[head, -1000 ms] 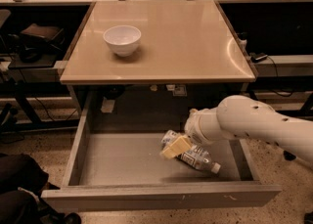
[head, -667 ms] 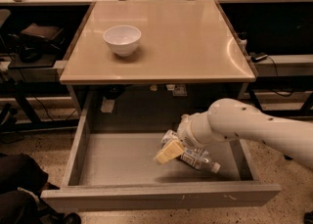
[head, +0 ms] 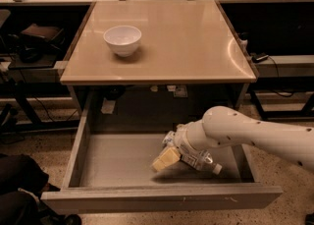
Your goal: Pick blue plastic bottle from top drawer and place on counter
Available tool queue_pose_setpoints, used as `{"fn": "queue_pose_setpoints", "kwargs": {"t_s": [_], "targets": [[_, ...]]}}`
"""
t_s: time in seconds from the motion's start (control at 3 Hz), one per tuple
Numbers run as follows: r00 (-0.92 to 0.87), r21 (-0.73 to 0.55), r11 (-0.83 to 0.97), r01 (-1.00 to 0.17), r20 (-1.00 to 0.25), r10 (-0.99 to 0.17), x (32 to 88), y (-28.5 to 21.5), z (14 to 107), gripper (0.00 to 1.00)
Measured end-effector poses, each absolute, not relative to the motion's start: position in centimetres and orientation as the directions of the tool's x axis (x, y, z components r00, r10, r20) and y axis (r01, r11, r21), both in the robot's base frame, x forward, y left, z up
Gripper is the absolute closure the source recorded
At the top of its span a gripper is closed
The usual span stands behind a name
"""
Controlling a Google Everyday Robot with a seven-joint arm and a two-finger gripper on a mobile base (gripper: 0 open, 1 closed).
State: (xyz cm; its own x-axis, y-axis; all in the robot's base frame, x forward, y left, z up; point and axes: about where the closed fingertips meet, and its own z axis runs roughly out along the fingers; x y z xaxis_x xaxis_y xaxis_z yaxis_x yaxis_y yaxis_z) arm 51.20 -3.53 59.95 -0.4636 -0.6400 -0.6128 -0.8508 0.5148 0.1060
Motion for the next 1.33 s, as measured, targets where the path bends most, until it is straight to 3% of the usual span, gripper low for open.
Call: {"fn": "queue_pose_setpoints", "kwargs": {"t_s": [1.0, 1.33], "targets": [[-0.463, 0.106, 0.515, -0.851, -0.613, -0.64, 51.2, -3.5, 60.0, 0.66], [-0.443, 0.023, 0.55, -0.835, -0.621, -0.647, 52.4, -5.4, 63.1, 0.89]]}}
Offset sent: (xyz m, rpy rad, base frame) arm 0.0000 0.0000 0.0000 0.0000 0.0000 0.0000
